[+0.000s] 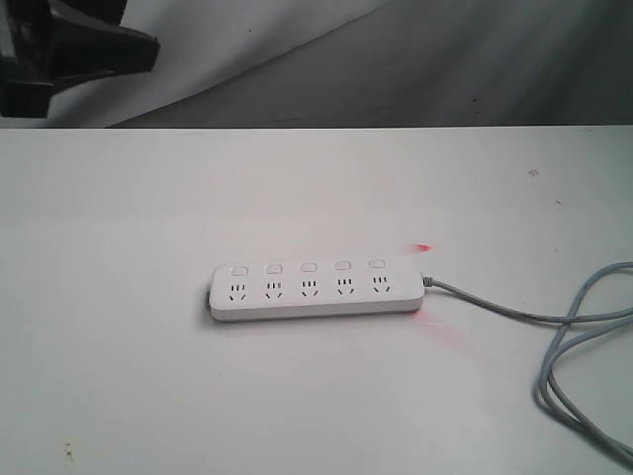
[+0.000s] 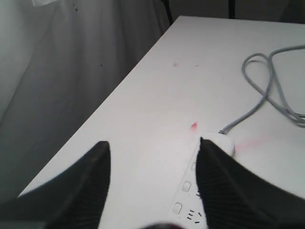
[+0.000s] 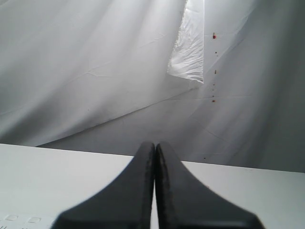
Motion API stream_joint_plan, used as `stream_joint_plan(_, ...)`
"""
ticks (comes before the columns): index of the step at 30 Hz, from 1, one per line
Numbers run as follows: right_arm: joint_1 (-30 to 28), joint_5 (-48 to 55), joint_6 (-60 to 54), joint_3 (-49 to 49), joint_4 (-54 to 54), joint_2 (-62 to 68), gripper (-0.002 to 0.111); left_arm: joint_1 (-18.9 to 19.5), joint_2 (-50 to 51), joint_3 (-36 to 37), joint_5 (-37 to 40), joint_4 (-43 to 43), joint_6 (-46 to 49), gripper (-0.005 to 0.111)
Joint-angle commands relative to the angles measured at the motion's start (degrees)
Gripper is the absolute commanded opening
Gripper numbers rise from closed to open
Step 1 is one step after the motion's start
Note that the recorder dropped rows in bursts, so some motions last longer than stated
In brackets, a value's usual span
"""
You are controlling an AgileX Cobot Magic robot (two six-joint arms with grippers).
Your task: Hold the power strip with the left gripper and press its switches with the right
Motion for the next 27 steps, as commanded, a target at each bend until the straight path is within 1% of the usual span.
stream_joint_plan(1,-0.35,-0.08,0.06,0.17,0.05,-0.35,0.0,0.1,-4.86,-0.46,4.48,0.85,-4.68,0.03)
stream_joint_plan(3,-0.35,-0.08,0.06,0.17,0.05,-0.35,0.0,0.1,-6.01,-0.46,6.86,0.85,-4.68,0.016)
stream_joint_plan(4,-0.35,-0.08,0.06,0.17,0.05,-0.35,0.0,0.1,-6.5,-0.46,8.09,0.85,-4.68,0.007)
stream_joint_plan(5,-0.35,-0.08,0.06,0.17,0.05,-0.35,0.0,0.1,-6.83,-0.46,9.4,0.85,-4.68,0.002)
stream_joint_plan(6,-0.35,-0.08,0.06,0.17,0.05,-0.35,0.0,0.1,-6.97,-0.46,9.99,1.12,-4.82,0.0)
stream_joint_plan(7,-0.35,-0.08,0.06,0.17,0.05,-0.35,0.0,0.1,-7.46,-0.46,10.52,1.82,-6.33,0.0)
stream_joint_plan(10,-0.35,-0.08,0.06,0.17,0.05,-0.35,0.0,0.1,-8.33,-0.46,10.63,3.64,-6.6,0.0)
stream_joint_plan(23,-0.35,-0.08,0.16,0.17,0.05,-0.35,0.0,-0.15,-9.14,-0.46,10.27,3.4,-6.6,0.0)
stream_joint_plan(27,-0.35,-0.08,0.16,0.17,0.05,-0.35,0.0,-0.21,-14.27,0.39,7.57,3.87,-6.6,0.0)
